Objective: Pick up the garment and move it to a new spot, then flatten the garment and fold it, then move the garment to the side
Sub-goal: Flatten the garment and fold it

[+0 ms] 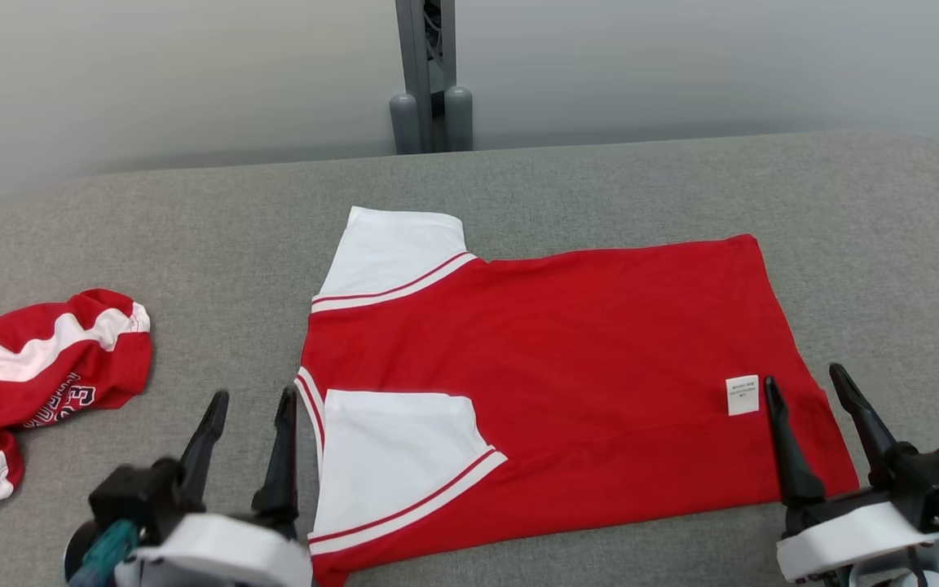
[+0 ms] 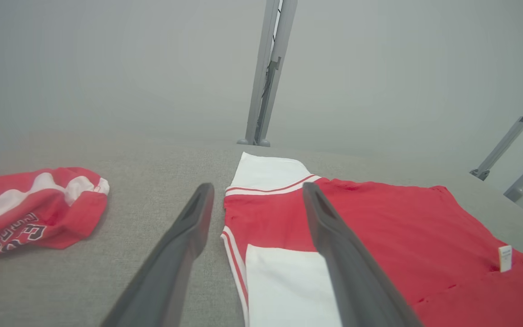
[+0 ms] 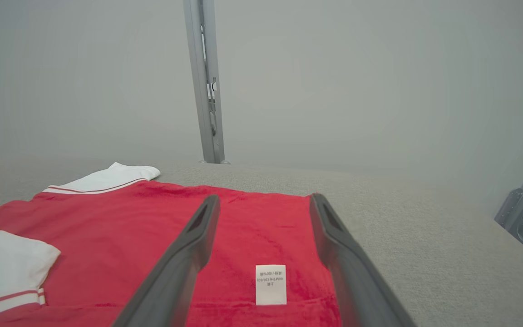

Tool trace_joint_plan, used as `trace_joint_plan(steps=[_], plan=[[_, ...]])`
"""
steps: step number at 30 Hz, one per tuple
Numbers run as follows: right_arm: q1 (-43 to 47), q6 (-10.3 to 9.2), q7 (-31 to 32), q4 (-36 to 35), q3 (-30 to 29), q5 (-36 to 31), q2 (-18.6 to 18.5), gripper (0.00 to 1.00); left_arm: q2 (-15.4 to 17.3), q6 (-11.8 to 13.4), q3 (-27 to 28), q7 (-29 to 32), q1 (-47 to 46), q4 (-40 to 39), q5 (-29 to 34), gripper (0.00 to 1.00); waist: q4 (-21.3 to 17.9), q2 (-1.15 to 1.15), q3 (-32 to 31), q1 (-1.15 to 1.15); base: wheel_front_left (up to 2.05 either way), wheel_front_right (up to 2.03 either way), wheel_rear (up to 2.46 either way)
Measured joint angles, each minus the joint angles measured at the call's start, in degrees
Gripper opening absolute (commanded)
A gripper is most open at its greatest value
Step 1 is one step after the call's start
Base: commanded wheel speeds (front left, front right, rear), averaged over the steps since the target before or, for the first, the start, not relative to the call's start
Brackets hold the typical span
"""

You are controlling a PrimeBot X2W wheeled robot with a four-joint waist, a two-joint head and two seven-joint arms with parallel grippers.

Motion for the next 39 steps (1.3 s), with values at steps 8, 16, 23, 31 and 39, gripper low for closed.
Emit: trace_joint_plan(steps=[8,16,23,31,39], plan=[[-4.00,0.00,-0.08,1.04,2.45,0.00,-0.34,1.00,0.38,-4.38,-2.11,6.26,-17.60,10.54,-0.85,1.00,0.04,0.00,3.19,0.00,0.00,0.00,0.00],[-8.94,0.00,-0.08,1.51,2.63,-0.04,-0.10,1.00,3.08,-9.00,-0.25,21.60,-38.32,24.94,-7.47,1.00,-2.15,0.00,9.31,0.00,0.00,0.00,0.00],[-13.01,0.00,-0.08,0.38,3.15,-0.15,0.87,1.00,6.73,-11.93,-1.05,39.01,-55.05,34.65,-11.05,1.00,-4.42,0.00,16.32,0.00,0.00,0.00,0.00],[-16.69,0.00,-0.08,-0.80,4.04,-0.07,1.72,1.00,10.81,-13.67,-3.85,48.14,-67.02,42.05,-9.44,1.00,-7.56,0.00,23.39,0.00,0.00,0.00,0.00],[-18.97,0.00,-0.08,-1.65,4.57,0.43,2.11,1.00,10.81,-14.59,-5.50,51.05,-72.35,47.04,-8.91,1.00,-10.49,0.00,28.45,0.00,0.00,0.00,0.00]])
